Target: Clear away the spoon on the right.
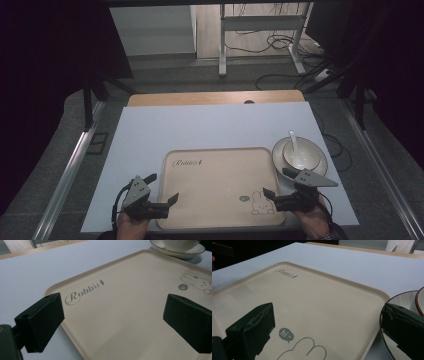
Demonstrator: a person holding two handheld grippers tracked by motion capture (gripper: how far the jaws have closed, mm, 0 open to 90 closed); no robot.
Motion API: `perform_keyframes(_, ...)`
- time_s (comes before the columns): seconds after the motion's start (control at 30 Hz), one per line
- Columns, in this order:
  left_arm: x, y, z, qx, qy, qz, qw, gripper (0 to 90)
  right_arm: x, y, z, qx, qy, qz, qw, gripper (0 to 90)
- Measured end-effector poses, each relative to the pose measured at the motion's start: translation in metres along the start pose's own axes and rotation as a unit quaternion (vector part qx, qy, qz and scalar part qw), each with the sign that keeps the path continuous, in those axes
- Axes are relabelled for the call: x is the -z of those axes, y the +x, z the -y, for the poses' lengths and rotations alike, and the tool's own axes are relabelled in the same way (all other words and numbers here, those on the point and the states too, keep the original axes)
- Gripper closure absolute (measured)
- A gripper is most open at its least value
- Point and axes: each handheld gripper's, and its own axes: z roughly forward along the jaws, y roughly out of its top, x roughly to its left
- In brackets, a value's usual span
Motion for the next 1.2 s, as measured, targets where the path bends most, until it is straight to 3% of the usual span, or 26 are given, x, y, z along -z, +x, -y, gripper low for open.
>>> perform_keyframes(0.33, -0.0014, 0.0018, 0.0008, 0.000, -0.003, 0.014, 0.9999, 3.2, 0.0021, -0.0012, -0.0010, -0.011, -0.006, -0.008, 0.9999, 1.0)
perform_keyframes(0.53, -0.0011, 0.0019, 0.0003, 0.003, -0.011, 0.028, 0.9995, 3.2, -0.0013, 0.0001, 0.0003, 0.006, 0.016, 0.001, 0.9999, 0.8)
perform_keyframes(0.67, -0.0018, 0.0014, 0.0005, -0.002, -0.006, 0.022, 0.9997, 3.2, -0.0019, -0.0006, 0.0007, 0.003, 0.021, 0.000, 0.9998, 0.8)
perform_keyframes(1.0, -0.0004, 0.0044, 0.0007, 0.008, -0.006, 0.017, 0.9998, 3.2, -0.0014, 0.0005, -0.0006, 0.004, 0.016, 0.001, 0.9999, 0.3)
perform_keyframes(1.2, 0.0002, 0.0035, 0.0011, 0.008, -0.005, 0.012, 0.9999, 3.1, -0.0005, -0.0015, -0.0043, 0.009, 0.021, 0.016, 0.9996, 0.3)
